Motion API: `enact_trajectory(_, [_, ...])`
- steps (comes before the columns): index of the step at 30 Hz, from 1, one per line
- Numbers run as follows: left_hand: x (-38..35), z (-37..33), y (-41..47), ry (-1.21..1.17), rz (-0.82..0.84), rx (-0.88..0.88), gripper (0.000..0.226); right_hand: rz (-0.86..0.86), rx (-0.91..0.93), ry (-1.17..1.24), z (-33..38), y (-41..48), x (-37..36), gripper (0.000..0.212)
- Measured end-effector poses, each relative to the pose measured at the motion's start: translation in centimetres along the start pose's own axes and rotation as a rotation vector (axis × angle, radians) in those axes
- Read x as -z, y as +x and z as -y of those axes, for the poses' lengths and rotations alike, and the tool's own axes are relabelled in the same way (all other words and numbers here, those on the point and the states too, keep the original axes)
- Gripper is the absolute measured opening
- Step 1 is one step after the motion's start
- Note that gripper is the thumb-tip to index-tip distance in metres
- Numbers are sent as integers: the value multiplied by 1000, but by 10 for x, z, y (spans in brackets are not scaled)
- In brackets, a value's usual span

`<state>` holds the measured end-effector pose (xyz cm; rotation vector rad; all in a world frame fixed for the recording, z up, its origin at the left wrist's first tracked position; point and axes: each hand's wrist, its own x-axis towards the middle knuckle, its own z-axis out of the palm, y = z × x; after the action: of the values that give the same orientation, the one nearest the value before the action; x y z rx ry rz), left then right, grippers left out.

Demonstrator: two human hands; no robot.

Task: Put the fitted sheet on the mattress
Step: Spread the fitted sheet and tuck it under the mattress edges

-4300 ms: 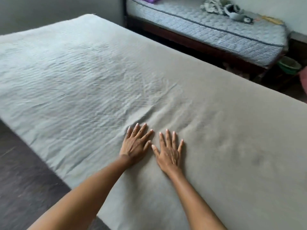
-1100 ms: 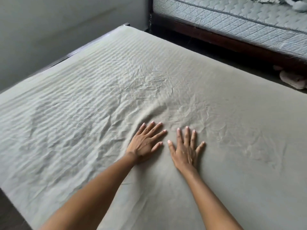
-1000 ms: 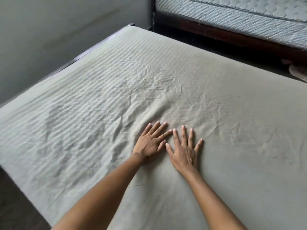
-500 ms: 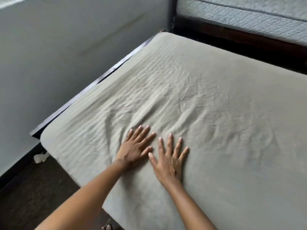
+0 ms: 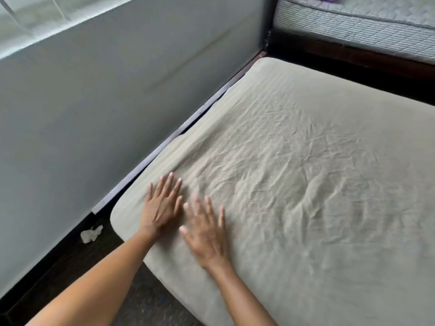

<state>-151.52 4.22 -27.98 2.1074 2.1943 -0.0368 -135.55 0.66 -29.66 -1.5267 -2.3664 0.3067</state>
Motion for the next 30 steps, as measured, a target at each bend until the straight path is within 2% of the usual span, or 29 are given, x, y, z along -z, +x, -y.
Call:
enact_trajectory(3, [9, -44, 25, -23, -74, -225, 54, -173, -316, 19, -55, 5, 21, 57])
enact_trajectory(7, [21, -159, 45, -51, -24, -553, 53, -178, -693, -43, -153, -33, 72, 64])
enact_trajectory(11, [14, -269, 41, 22, 87, -781, 57, -205, -924, -96, -232, -91, 110, 71])
enact_trajectory(15, [-10, -328, 44, 52, 159, -946, 55, -178, -1097, -146, -290, -123, 122, 73])
enact_trajectory(18, [-26, -336, 64, 72, 216, -949, 50, -151, -1170, -160, -309, -126, 116, 68])
enact_trajectory(22, [-39, -311, 98, -1, 167, -896, 49, -25, -1224, -186, -302, -95, 106, 67])
enact_trajectory(30, [-22, -214, 172, -68, 100, -830, 63, 82, -972, -231, -238, 31, 72, 73])
